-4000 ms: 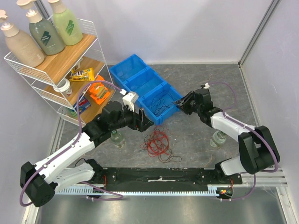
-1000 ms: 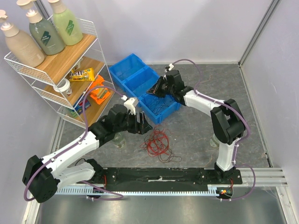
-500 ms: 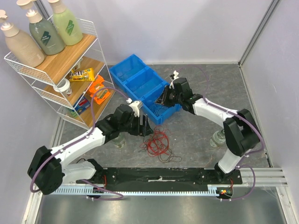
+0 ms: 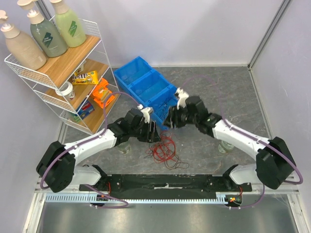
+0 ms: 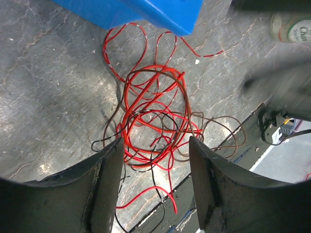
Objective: Untangle the cables
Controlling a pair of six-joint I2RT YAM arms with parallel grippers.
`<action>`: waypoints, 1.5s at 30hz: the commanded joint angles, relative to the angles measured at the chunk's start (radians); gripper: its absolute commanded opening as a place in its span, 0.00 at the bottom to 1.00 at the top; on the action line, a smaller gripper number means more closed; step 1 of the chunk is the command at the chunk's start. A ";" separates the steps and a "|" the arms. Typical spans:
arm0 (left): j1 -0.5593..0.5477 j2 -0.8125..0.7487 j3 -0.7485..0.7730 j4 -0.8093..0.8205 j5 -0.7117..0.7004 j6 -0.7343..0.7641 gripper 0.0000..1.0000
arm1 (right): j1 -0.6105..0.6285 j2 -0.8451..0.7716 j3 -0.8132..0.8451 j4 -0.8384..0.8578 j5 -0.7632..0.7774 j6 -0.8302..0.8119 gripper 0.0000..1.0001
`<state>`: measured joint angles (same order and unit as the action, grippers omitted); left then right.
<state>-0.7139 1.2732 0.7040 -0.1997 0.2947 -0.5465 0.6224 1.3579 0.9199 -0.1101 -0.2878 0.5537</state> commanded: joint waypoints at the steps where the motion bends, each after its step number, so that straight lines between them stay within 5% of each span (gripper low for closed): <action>1: -0.016 0.060 0.014 0.068 0.049 -0.023 0.61 | 0.120 -0.032 -0.183 0.159 -0.083 0.009 0.60; 7: -0.050 0.086 -0.006 0.078 0.078 -0.027 0.52 | 0.177 -0.054 -0.375 0.406 -0.125 0.103 0.58; 14: -0.084 0.084 -0.024 0.083 0.080 -0.038 0.49 | 0.191 -0.019 -0.458 0.480 -0.133 0.098 0.54; 19: -0.104 0.104 -0.012 0.071 0.063 -0.033 0.36 | 0.191 -0.031 -0.473 0.399 -0.008 0.106 0.23; 25: -0.105 0.068 0.092 -0.061 -0.015 0.042 0.02 | 0.191 -0.115 -0.500 0.294 0.130 0.123 0.06; 31: -0.107 -0.156 0.251 -0.119 -0.065 0.140 0.02 | 0.191 -0.103 -0.494 0.218 0.254 0.156 0.00; 37: -0.107 -0.421 0.360 0.100 -0.022 0.195 0.02 | 0.188 -0.043 -0.435 0.077 0.433 0.232 0.00; 45: -0.107 -0.460 0.606 0.135 -0.016 0.252 0.02 | 0.152 -0.129 -0.412 -0.065 0.587 0.282 0.00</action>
<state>-0.8177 0.7776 1.2282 -0.0891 0.2642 -0.3626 0.7982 1.2831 0.4744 -0.0689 0.1661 0.8043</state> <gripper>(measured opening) 0.025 0.009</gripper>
